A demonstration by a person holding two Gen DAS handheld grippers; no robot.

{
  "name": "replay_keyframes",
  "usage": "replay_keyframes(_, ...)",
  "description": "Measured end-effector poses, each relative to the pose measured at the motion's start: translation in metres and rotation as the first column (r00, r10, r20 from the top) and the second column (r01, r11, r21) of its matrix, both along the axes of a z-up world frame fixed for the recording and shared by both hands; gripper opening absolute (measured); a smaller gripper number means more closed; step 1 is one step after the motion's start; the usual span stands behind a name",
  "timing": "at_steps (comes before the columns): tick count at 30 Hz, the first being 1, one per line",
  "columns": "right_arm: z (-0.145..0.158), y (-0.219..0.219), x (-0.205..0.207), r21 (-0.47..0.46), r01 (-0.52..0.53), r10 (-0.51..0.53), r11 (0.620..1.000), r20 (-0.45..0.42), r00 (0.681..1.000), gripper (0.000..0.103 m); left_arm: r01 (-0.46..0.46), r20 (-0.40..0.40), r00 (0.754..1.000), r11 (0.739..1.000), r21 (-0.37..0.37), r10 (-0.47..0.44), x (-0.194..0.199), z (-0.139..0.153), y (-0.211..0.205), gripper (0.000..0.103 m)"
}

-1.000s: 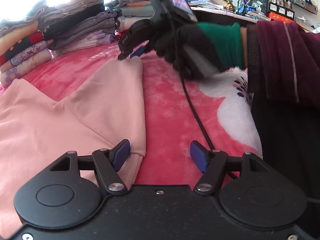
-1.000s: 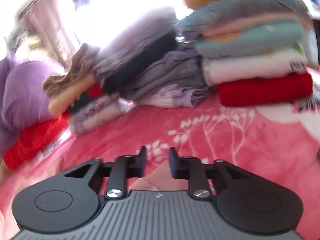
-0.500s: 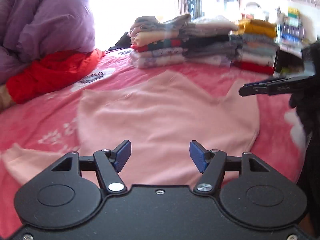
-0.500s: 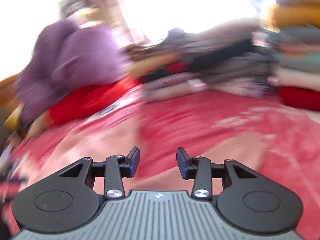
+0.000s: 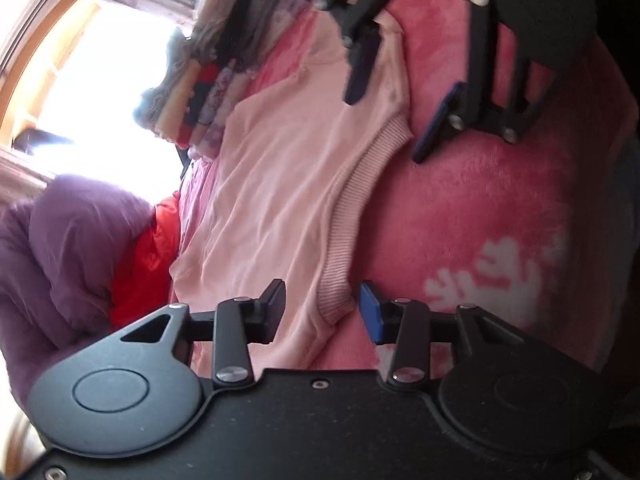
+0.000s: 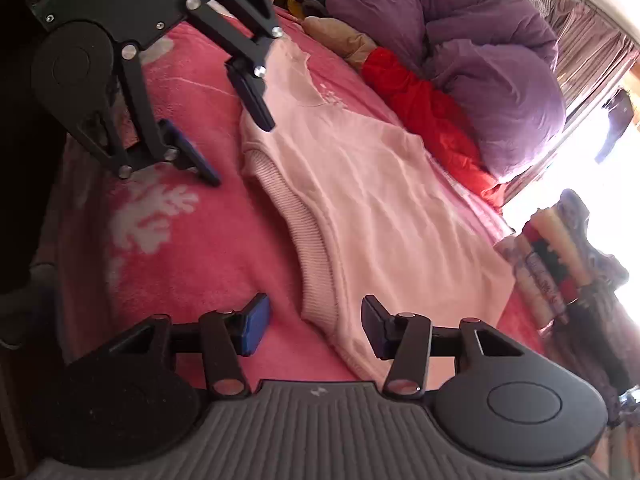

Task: Fold clothes

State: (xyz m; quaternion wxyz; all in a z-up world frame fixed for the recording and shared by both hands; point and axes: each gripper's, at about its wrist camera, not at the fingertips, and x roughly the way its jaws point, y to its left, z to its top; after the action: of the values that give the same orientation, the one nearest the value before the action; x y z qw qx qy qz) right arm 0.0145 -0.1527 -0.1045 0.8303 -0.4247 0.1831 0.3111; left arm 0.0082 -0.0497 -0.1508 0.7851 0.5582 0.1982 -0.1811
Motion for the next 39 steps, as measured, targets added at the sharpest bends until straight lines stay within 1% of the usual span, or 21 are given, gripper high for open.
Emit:
replay_keyframes(2,-0.006,0.001,0.006,-0.022,0.017,-0.016,1.0,0.025,1.0,0.048,0.006,-0.007,1.0,0.999,0.032,-0.005,0.001,-0.007,-0.002,0.019)
replay_keyframes(6,-0.014,-0.002,0.014,-0.014,0.006,-0.006,1.0,-0.032,0.999,0.018,-0.007,-0.024,1.0,0.999,-0.05,0.006,-0.01,0.02,0.012,0.015)
replay_keyframes(9,0.002,-0.012,0.0,0.013,-0.013,0.013,1.0,-0.038,0.999,0.016,-0.001,-0.116,0.993,0.999,-0.05,-0.005,-0.009,0.008,0.013,0.015)
replay_keyframes(10,0.002,-0.014,0.0,0.014,-0.014,0.015,1.0,-0.067,0.998,0.016,-0.004,-0.108,0.994,0.999,-0.052,-0.001,-0.01,0.005,0.012,0.015)
replay_keyframes(11,-0.005,-0.013,0.002,-0.017,-0.015,0.013,1.0,-0.106,0.994,0.016,-0.013,-0.116,0.993,0.998,-0.063,0.005,-0.011,0.008,0.012,0.015)
replay_keyframes(12,-0.011,-0.012,-0.001,-0.046,-0.027,0.023,0.999,-0.091,0.996,0.018,-0.024,-0.148,0.989,0.995,-0.094,0.01,-0.009,0.017,0.015,0.015)
replay_keyframes(13,-0.016,-0.01,-0.006,-0.071,-0.044,0.04,0.996,-0.054,0.998,0.02,-0.042,-0.191,0.982,0.988,-0.147,0.014,-0.007,0.03,0.02,0.025)
replay_keyframes(14,-0.016,-0.009,-0.009,-0.091,-0.053,0.049,0.994,-0.039,0.998,0.02,-0.064,-0.237,0.971,0.973,-0.221,0.01,-0.005,0.044,0.027,0.038)
replay_keyframes(16,-0.001,-0.014,-0.01,-0.051,-0.047,0.043,0.998,-0.081,0.996,0.027,-0.113,-0.281,0.96,0.917,-0.383,0.001,-0.002,0.069,0.042,0.05)
replay_keyframes(19,0.024,-0.03,-0.001,0.162,-0.011,0.043,0.987,-0.193,0.98,0.034,-0.202,-0.321,0.947,0.803,-0.56,0.013,0.01,0.088,0.055,0.05)
replay_keyframes(21,0.038,-0.04,0.006,0.322,0.033,0.052,0.946,-0.254,0.966,0.038,-0.285,-0.348,0.935,0.723,-0.63,0.065,0.021,0.091,0.056,0.05)
replay_keyframes(23,0.047,-0.048,0.016,0.455,0.098,0.045,0.885,-0.294,0.955,0.039,-0.401,-0.407,0.899,0.675,-0.62,0.161,0.043,0.077,0.054,0.049)
replay_keyframes(24,0.042,-0.047,0.026,0.469,0.145,0.018,0.871,-0.325,0.945,0.039,-0.464,-0.469,0.861,0.68,-0.568,0.197,0.053,0.063,0.052,0.049)
replay_keyframes(25,0.034,-0.045,0.038,0.465,0.192,-0.009,0.864,-0.367,0.93,0.039,-0.496,-0.516,0.829,0.707,-0.504,0.215,0.058,0.048,0.048,0.049)
replay_keyframes(26,0.026,-0.043,0.05,0.46,0.24,-0.036,0.855,-0.409,0.912,0.039,-0.482,-0.515,0.831,0.735,-0.477,0.211,0.054,0.041,0.043,0.049)
replay_keyframes(28,0.0,-0.028,0.051,0.315,0.216,-0.073,0.924,-0.41,0.909,0.04,-0.447,-0.481,0.854,0.754,-0.482,0.198,0.046,0.048,0.041,0.051)
replay_keyframes(29,-0.002,-0.024,0.047,0.274,0.19,-0.073,0.943,-0.386,0.92,0.04,-0.455,-0.485,0.852,0.738,-0.499,0.196,0.046,0.054,0.044,0.054)
replay_keyframes(32,0.021,-0.032,0.041,0.277,0.184,-0.066,0.943,-0.388,0.919,0.044,-0.464,-0.451,0.866,0.684,-0.562,0.216,0.044,0.067,0.058,0.055)
replay_keyframes(35,0.03,-0.054,0.046,0.35,0.222,-0.067,0.91,-0.404,0.912,0.05,-0.484,-0.438,0.866,0.621,-0.616,0.24,0.059,0.08,0.07,0.054)
replay_keyframes(37,0.032,-0.065,0.063,0.388,0.283,-0.11,0.877,-0.411,0.905,0.05,-0.483,-0.414,0.871,0.611,-0.628,0.264,0.078,0.087,0.073,0.054)
replay_keyframes(39,0.038,-0.075,0.08,0.453,0.328,-0.136,0.829,-0.404,0.904,0.049,-0.475,-0.385,0.878,0.621,-0.623,0.285,0.102,0.09,0.074,0.054)
